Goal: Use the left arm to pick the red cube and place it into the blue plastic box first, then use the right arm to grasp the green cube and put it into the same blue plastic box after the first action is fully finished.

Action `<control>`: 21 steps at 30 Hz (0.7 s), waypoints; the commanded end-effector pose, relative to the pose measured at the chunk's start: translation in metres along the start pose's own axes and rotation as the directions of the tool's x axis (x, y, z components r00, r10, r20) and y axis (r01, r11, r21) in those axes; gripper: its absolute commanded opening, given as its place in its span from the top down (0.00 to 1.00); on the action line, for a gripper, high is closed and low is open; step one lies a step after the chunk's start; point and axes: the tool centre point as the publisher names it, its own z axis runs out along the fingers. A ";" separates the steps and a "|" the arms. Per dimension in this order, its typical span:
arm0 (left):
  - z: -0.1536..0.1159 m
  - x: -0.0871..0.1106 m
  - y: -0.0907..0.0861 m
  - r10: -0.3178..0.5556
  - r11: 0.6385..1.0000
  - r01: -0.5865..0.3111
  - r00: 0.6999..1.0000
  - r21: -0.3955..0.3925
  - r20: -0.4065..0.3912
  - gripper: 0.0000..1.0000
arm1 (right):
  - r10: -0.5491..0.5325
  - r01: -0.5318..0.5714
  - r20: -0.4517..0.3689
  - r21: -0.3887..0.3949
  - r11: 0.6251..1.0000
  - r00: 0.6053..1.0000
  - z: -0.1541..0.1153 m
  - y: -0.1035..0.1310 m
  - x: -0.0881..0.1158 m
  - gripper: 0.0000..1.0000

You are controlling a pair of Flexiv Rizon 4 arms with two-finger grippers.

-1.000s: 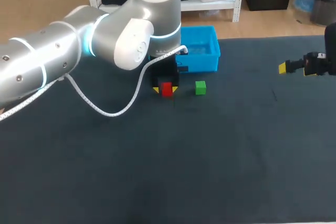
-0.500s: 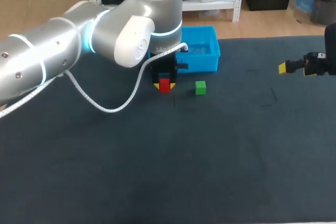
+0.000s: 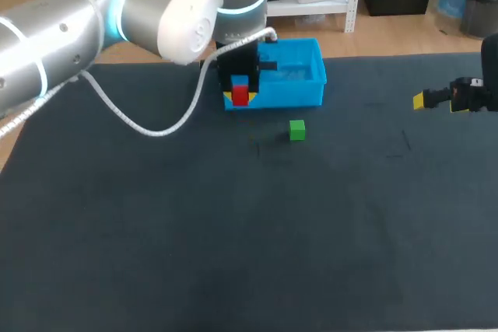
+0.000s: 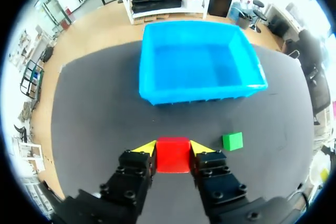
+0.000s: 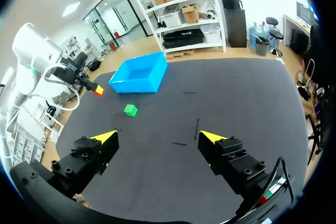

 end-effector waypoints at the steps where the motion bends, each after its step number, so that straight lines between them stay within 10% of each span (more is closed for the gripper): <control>1: -0.022 0.007 0.006 0.004 1.000 -0.004 1.000 0.004 0.021 1.00 | 0.000 0.000 -0.002 -0.001 1.000 1.000 0.000 0.000 0.000 0.00; 21: -0.053 0.011 0.006 0.042 0.997 -0.049 0.990 0.053 0.133 1.00 | 0.000 0.000 -0.002 -0.001 1.000 1.000 0.000 0.000 0.000 0.00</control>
